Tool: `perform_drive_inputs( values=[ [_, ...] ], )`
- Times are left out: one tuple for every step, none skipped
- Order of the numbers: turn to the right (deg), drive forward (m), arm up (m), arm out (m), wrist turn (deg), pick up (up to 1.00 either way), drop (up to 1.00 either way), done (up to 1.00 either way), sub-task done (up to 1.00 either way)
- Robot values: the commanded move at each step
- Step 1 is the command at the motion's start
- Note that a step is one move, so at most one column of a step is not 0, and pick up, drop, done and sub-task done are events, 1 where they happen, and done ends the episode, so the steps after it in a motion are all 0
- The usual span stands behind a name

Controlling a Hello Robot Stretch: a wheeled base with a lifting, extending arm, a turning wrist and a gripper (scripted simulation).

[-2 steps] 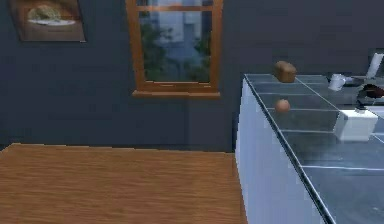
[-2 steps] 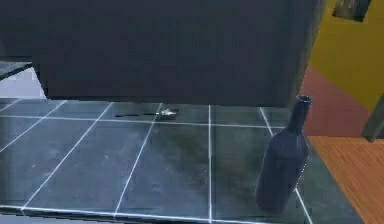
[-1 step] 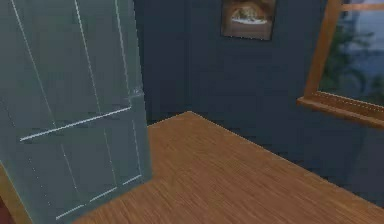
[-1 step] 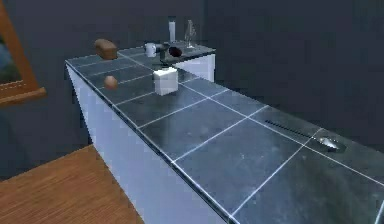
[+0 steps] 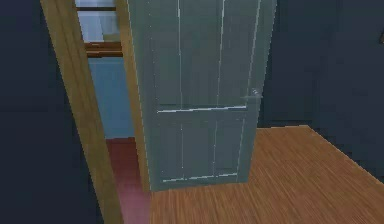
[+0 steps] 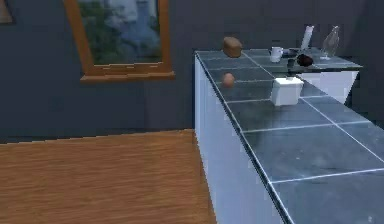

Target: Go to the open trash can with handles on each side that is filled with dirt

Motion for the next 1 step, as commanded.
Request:
perform_drive_inputs(
  values=[
    [0.0, 0.65, 0.00, 0.00, 0.0, 0.00, 0.00, 0.00, 0.00]
  ],
)
